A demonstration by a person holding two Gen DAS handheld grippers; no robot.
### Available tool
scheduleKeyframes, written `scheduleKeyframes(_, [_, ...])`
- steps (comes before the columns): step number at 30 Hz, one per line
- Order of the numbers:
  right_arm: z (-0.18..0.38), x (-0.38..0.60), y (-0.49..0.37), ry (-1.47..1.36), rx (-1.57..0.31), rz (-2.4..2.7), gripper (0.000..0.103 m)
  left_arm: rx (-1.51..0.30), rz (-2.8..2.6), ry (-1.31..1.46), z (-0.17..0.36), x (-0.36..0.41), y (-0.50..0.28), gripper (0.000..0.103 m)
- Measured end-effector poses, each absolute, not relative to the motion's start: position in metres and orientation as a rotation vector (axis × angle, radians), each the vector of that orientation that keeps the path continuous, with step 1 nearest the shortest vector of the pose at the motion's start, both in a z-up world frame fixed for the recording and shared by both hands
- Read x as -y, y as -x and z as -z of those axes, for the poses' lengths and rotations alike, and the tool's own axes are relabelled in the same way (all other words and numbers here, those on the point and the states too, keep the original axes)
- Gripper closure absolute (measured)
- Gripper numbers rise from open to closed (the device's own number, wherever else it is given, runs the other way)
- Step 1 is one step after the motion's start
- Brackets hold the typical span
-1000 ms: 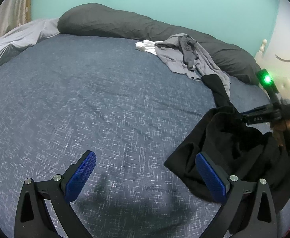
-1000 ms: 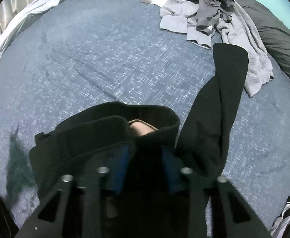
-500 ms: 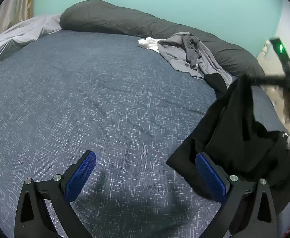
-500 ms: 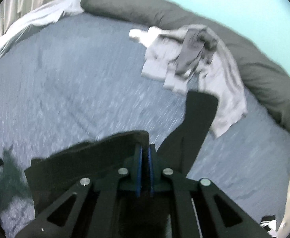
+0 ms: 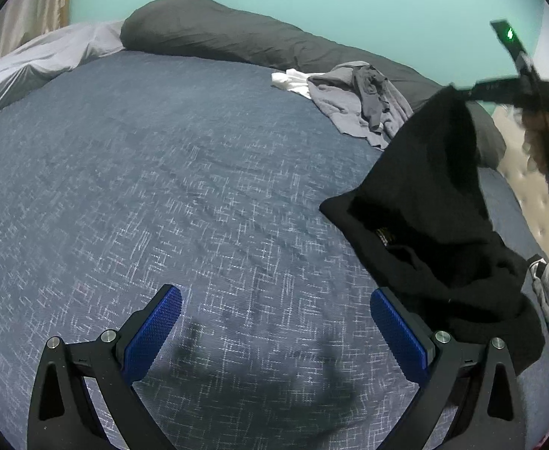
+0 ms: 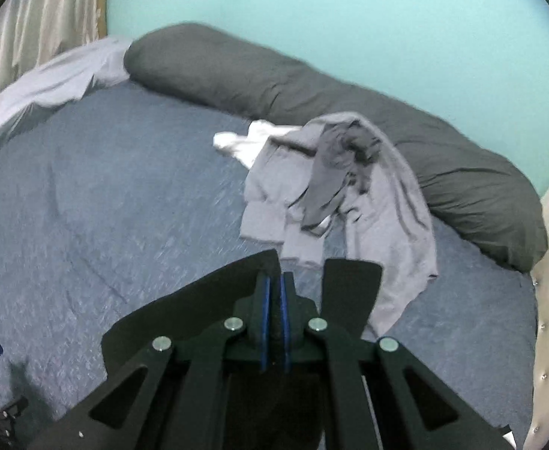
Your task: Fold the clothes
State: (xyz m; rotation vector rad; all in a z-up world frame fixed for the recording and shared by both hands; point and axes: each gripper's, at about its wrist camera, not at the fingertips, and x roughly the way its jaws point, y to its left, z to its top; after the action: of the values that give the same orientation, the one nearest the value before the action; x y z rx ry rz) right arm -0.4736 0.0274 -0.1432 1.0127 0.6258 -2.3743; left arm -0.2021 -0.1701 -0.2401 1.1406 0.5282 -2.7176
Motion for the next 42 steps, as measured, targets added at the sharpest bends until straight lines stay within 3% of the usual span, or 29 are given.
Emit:
scheduleKeyframes(10, [0.198,-0.067,0.455,-1.203,-0.573,2.445,0.083,-0.524,2.716,-1.14,0.242,0.17,0.201,0.0])
scheduleKeyframes(14, [0.208,-0.07,0.422,-1.239,-0.494,2.247,0.054,-0.516,2.722,-1.146,0.242,0.166,0.202,0.0])
scheduleKeyframes(19, [0.236,-0.054,0.387,-1.351,-0.474,1.962,0.051,-0.494,2.727,-1.153,0.243,0.161,0.201,0.0])
scheduleKeyframes(25, [0.263,-0.031,0.372,-1.397,-0.637,1.864,0.051,-0.503,2.723,-1.155,0.244,0.164,0.202,0.0])
scheduleKeyframes(27, [0.274,-0.027,0.373,-1.418,-0.689,1.85,0.052,-0.501,2.726,-1.153,0.244,0.164,0.201,0.0])
scheduleKeyframes(28, [0.279,-0.028,0.373,-1.426,-0.699,1.845,0.058,-0.502,2.728,-1.152,0.243,0.164,0.201,0.0])
scheduleKeyframes(29, [0.282,-0.03,0.375,-1.432,-0.701,1.84,0.075,-0.503,2.728,-1.151,0.243,0.165,0.201,0.0])
scheduleKeyframes(32, [0.286,-0.039,0.378,-1.414,-0.69,1.86,0.096,-0.514,2.721,-1.147,0.244,0.168,0.199,0.0])
scheduleKeyframes(42, [0.213,-0.088,0.411,-1.208,-0.486,2.178,0.099,-0.501,2.722,-1.157,0.245,0.164,0.2,0.0])
